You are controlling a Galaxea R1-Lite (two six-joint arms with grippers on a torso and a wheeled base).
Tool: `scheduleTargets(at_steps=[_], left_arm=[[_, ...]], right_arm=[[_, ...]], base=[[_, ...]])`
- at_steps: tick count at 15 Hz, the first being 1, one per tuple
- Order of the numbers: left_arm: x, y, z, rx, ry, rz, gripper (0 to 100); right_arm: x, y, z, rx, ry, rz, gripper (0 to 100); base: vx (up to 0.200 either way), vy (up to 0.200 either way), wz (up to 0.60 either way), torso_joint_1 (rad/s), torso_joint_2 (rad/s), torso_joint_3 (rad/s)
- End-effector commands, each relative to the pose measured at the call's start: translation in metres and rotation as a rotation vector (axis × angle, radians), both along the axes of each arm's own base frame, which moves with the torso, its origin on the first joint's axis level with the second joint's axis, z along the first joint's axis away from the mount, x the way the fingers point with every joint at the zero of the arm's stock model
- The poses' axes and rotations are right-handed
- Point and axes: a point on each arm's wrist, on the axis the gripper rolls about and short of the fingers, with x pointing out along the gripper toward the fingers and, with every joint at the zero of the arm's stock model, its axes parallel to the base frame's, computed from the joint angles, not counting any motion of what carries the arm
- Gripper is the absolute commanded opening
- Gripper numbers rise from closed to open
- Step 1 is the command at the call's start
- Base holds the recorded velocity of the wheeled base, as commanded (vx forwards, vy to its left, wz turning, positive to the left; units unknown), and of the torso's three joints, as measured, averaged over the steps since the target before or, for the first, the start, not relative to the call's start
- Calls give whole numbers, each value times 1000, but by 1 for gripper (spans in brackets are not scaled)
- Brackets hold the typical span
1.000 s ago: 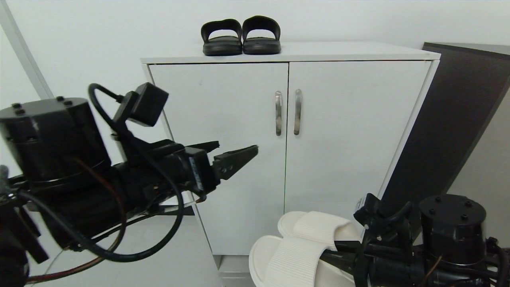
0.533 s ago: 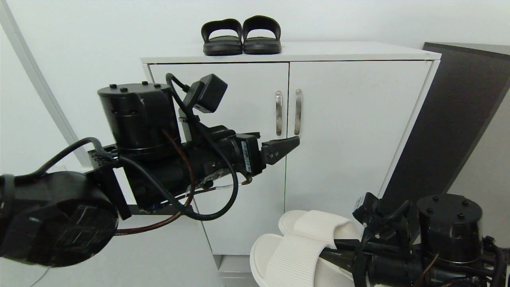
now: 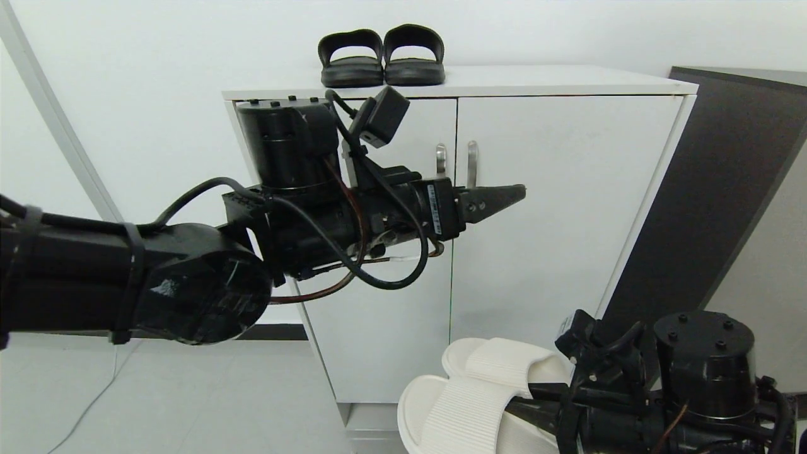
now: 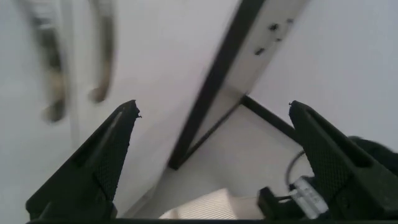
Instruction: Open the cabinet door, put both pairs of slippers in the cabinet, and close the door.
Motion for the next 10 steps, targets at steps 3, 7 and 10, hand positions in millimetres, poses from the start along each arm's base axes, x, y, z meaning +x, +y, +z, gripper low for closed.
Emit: scheduleTargets(at_steps=[3, 7, 10], left_arm=[[19, -15, -3, -34, 43, -27, 100], [34, -20, -7, -38, 39, 68, 100], [38, -12, -4, -44, 33, 114, 100]], right_arm=[[0, 0, -1, -3, 2, 1, 0], [0, 0, -2, -4, 5, 3, 0], [-1, 0, -3, -17, -7, 8, 0]], base=[[0, 0, 0, 0, 0, 0], [0, 0, 0, 0, 0, 0], [0, 0, 0, 0, 0, 0]])
